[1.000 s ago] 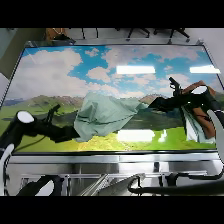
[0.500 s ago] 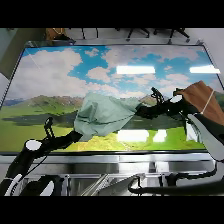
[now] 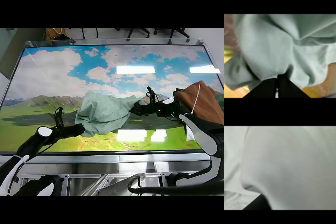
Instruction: Fold the shirts.
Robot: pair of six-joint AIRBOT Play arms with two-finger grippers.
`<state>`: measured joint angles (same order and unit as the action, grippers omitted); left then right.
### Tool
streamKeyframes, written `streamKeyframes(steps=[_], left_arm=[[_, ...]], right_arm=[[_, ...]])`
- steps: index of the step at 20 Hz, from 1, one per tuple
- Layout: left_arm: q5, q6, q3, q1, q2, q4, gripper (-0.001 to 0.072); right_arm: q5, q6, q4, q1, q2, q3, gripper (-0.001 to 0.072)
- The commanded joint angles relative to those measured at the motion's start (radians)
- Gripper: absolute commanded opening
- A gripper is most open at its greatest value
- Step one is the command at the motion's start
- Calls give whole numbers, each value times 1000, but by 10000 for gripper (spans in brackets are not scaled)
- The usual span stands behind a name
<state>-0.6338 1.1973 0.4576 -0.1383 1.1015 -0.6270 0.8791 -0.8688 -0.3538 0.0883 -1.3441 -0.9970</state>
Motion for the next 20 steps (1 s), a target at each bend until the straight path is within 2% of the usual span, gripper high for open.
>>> streamKeyframes(steps=[1,6,9,11,13,16,20], left_arm=[[-114,-18,124,8,-8,-42,11],[-294,-18,339,130,-270,-62,11],[-374,-19,567,197,-414,-62,10],[-380,-18,749,225,-478,-63,10],[-388,-18,952,258,-507,-63,10],[-411,-18,1233,325,-496,-63,11],[-591,13,1553,443,-377,-62,11]], right_arm=[[73,57,90,-3,8,-16,15],[202,62,115,-49,182,-153,14],[210,82,170,-88,349,-322,13],[191,90,174,-95,454,-467,14],[156,123,159,-100,541,-607,14],[53,122,-7,-100,645,-770,14],[34,121,-130,-100,718,-826,13]])
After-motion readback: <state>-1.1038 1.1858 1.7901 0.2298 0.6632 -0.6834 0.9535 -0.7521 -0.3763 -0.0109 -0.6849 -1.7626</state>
